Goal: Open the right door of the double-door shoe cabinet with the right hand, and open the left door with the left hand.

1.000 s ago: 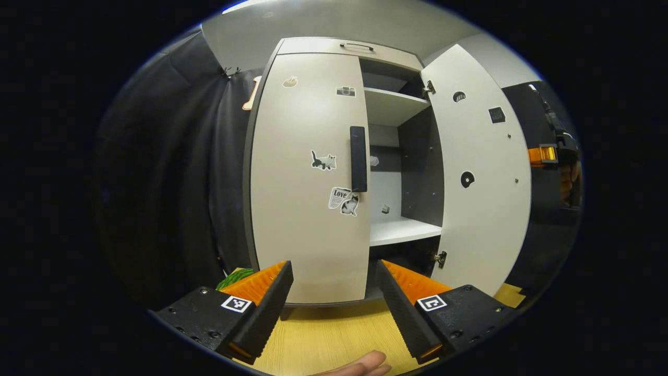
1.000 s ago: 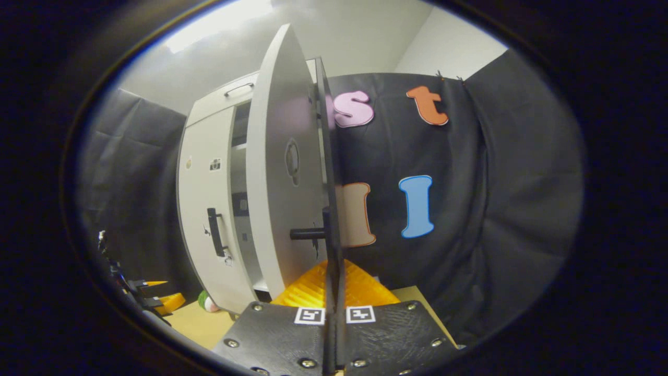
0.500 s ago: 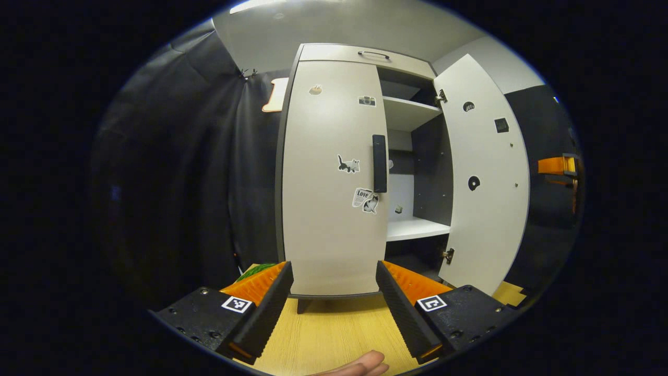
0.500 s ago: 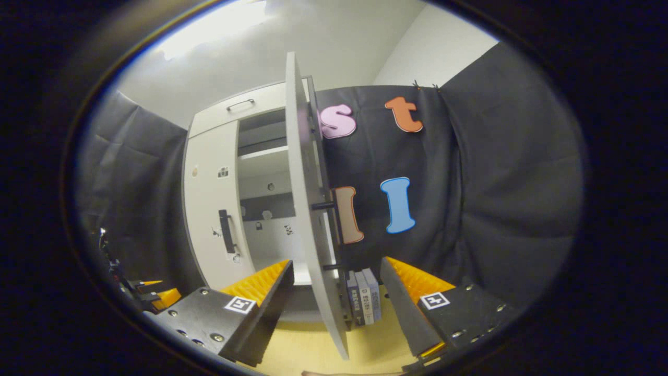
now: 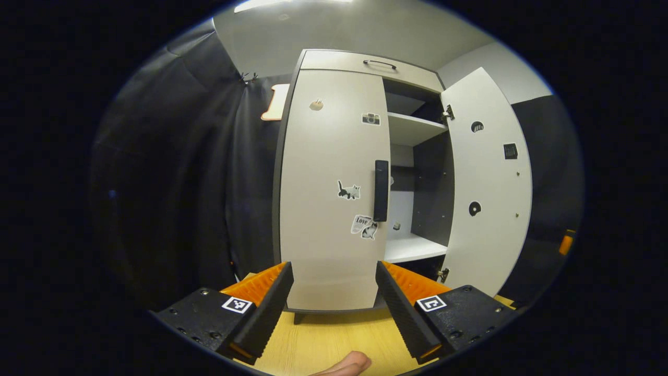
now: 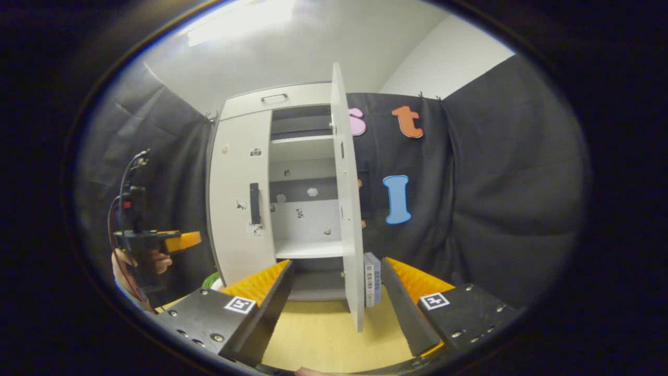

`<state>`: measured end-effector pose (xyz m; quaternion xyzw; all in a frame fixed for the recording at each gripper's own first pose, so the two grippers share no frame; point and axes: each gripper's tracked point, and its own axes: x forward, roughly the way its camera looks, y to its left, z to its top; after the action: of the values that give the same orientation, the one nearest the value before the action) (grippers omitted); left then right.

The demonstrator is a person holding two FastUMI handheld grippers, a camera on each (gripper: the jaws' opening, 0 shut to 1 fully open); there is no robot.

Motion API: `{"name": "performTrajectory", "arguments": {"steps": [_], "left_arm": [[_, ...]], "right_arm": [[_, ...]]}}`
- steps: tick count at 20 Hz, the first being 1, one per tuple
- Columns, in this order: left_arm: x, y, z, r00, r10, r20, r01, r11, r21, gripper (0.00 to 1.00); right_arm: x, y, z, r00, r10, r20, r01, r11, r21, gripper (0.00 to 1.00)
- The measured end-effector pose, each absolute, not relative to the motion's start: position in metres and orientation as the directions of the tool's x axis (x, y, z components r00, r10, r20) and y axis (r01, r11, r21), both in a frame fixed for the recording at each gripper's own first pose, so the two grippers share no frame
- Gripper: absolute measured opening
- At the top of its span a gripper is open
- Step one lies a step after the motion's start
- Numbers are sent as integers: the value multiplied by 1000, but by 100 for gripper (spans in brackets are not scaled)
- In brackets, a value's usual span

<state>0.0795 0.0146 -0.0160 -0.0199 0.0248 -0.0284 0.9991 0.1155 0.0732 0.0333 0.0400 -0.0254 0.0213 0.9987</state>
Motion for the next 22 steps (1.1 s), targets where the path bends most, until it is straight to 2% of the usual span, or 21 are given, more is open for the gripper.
{"name": "performTrajectory", "arguments": {"steps": [1, 2, 3, 4, 5, 6, 7, 12, 13, 14, 16, 18, 19, 20, 22], "left_arm": [[91, 10, -9, 997, -63, -37, 61, 997, -46, 99], [103, 6, -2, 997, -63, -31, 62, 997, -56, 98], [116, -1, 3, 997, -66, -36, 63, 996, -67, 98], [129, -9, 8, 996, -78, -43, 74, 994, -79, 98], [142, -18, 14, 995, -89, -44, 85, 993, -86, 99], [154, -25, 21, 995, -95, -36, 92, 992, -83, 99], [167, -34, 28, 994, -104, -25, 102, 992, -74, 98], [220, -70, 41, 993, -114, -12, 113, 992, -60, 98], [228, -76, 42, 992, -125, -20, 123, 990, -74, 95], [236, -80, 43, 991, -131, -25, 129, 989, -74, 92], [248, -74, 45, 996, -80, -26, 79, 996, -41, 83], [256, -72, 43, 999, -40, -29, 40, 999, -16, 81], [259, -73, 38, 998, -29, -50, 29, 1000, -1, 83], [265, -69, 33, 998, -5, -66, 5, 1000, 11, 77], [274, -58, 30, 996, 51, -75, -48, 998, 33, 78]], "right_arm": [[112, 74, 32, 997, 40, 59, -45, 995, 87, 100], [111, 76, 32, 997, 37, 63, -43, 994, 101, 94], [107, 82, 30, 997, 45, 65, -52, 993, 104, 98], [104, 86, 29, 996, 55, 68, -61, 993, 101, 94], [103, 86, 27, 996, 58, 68, -65, 993, 96, 94], [102, 86, 24, 996, 62, 67, -68, 994, 89, 98], [99, 85, 22, 996, 62, 68, -68, 994, 90, 94], [93, 88, 16, 994, 87, 64, -91, 994, 58, 94], [92, 90, 17, 990, 112, 82, -116, 992, 43, 98], [94, 89, 18, 989, 120, 89, -124, 992, 37, 99], [94, 80, 15, 992, 92, 87, -96, 994, 43, 98], [93, 77, 18, 992, 80, 99, -85, 995, 51, 98], [94, 75, 18, 992, 74, 102, -80, 995, 61, 98], [94, 74, 19, 992, 72, 105, -80, 994, 72, 98], [93, 82, 21, 986, 115, 124, -126, 989, 83, 99]]}}
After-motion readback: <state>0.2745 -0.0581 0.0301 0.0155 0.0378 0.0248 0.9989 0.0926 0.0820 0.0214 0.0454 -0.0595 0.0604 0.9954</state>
